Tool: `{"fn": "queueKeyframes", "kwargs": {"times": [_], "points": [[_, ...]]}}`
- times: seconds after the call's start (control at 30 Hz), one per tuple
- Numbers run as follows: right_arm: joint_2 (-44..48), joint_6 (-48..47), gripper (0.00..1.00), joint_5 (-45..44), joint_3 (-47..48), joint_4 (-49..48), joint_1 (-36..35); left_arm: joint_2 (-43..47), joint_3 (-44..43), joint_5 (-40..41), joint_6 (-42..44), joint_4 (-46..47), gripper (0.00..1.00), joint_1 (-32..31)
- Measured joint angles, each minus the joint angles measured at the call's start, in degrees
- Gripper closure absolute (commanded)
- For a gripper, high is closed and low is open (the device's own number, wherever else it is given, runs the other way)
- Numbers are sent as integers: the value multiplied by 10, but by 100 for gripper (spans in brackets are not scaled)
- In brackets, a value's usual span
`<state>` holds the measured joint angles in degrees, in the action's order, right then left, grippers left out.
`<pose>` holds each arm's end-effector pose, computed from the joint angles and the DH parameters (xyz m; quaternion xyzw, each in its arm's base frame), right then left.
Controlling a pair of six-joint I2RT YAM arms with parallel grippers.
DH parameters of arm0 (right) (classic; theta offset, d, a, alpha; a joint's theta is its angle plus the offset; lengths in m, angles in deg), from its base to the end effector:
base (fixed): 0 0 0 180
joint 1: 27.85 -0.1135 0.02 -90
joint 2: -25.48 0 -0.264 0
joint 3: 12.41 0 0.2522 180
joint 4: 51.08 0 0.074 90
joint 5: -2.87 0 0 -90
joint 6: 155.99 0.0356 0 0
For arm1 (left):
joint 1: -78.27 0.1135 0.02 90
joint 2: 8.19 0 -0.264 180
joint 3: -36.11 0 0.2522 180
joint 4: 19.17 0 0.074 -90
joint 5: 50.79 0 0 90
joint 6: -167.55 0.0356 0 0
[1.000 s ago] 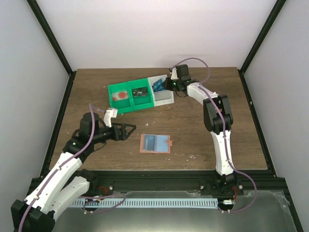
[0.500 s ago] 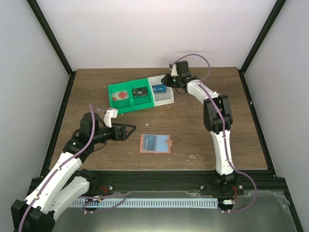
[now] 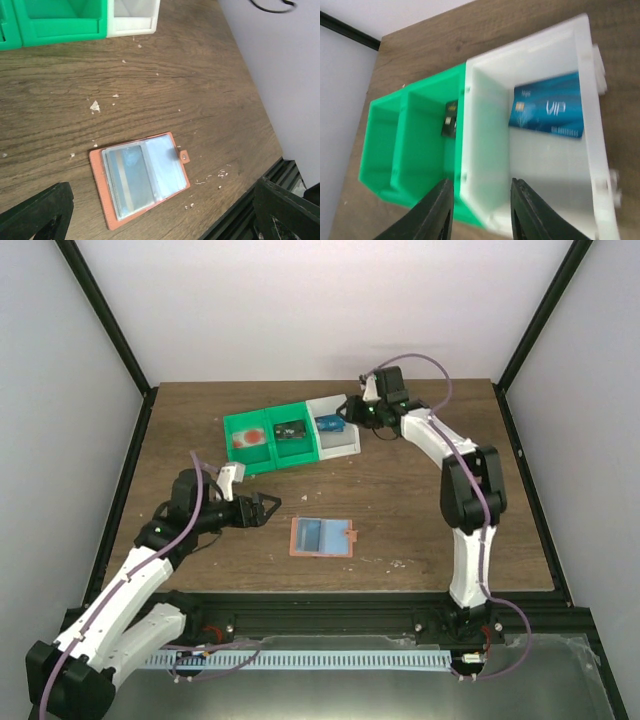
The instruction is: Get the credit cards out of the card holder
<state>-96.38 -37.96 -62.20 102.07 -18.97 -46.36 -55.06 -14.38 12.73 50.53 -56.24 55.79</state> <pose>0.4613 0.1703 0.2377 -0.0185 0.8877 0.3439 0.3056 0.1598 -0.0833 0.2637 0.0745 0.8609 -0.3762 0.3343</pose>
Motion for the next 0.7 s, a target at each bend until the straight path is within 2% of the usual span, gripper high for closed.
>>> {"fn": "queueKeyframes", "kwargs": {"times": [0.13,0.33,0.7], "points": [[105,21,60,13,-116,-14,0,-16,-2,4,-1,-2,2,0],[239,52,60,42,-281,-44,-1,-28,-2,18,-15,-7,6,0],[404,90,59,53,-500,-74,-46,-41,27,-13,-58,34,11,0]]}}
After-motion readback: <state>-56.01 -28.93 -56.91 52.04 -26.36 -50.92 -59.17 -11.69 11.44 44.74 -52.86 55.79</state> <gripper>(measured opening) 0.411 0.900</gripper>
